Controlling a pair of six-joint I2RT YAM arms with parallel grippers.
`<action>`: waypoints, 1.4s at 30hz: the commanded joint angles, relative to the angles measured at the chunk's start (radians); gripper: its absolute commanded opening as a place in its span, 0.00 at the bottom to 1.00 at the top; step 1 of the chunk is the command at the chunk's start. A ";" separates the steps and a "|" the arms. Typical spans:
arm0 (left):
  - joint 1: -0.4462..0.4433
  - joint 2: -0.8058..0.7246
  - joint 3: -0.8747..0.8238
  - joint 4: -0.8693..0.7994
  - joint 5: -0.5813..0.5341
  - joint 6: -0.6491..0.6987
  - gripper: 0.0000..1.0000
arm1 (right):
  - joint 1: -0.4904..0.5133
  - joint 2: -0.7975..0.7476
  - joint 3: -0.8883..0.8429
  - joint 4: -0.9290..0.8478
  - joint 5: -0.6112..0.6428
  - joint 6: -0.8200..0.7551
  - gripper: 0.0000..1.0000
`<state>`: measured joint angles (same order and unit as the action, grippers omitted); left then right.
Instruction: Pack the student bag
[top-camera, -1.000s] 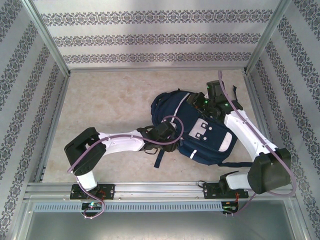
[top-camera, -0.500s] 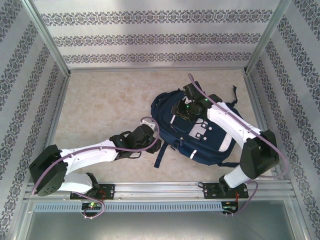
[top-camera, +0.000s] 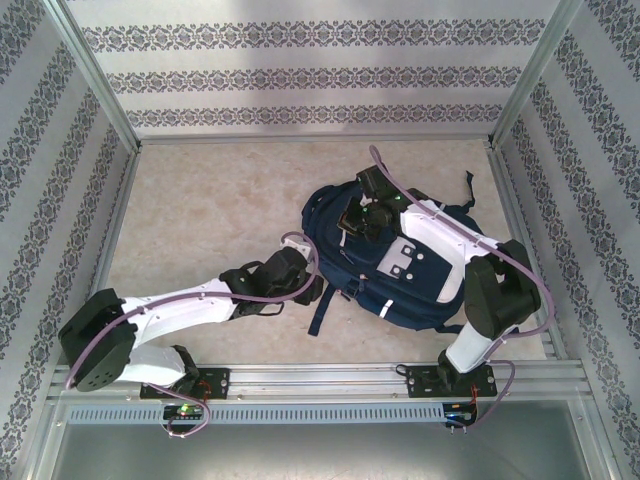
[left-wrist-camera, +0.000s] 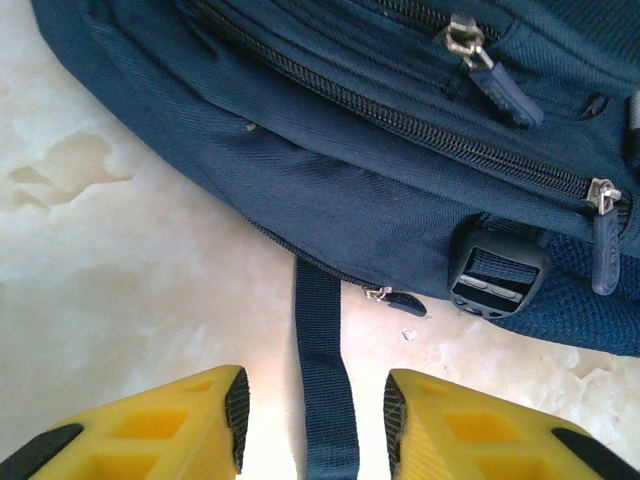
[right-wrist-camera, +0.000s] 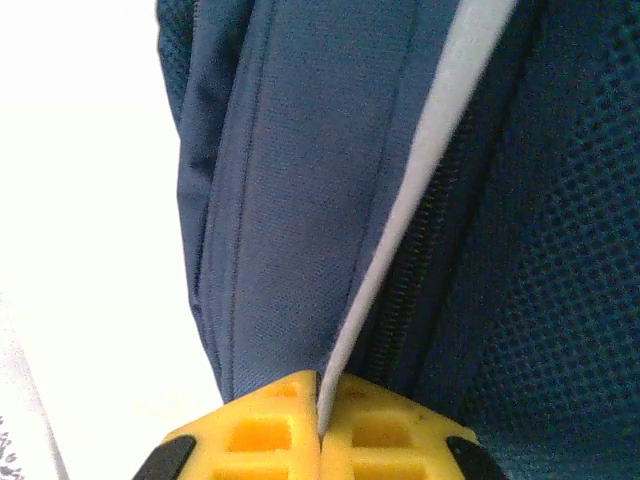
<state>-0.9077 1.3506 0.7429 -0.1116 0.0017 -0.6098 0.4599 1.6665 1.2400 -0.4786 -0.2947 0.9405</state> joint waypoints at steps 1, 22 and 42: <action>0.012 0.043 0.019 0.073 0.017 0.016 0.44 | -0.034 -0.080 0.024 0.057 -0.023 0.071 0.00; 0.004 0.154 -0.113 0.666 0.085 0.452 0.58 | -0.160 -0.240 0.066 0.011 -0.129 0.151 0.00; -0.089 0.531 -0.256 1.410 -0.103 0.821 0.67 | -0.232 -0.327 0.028 0.070 -0.242 0.228 0.00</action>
<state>-0.9882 1.8484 0.4839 1.1095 -0.0353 0.1577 0.2371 1.3922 1.2667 -0.5259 -0.4877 1.1355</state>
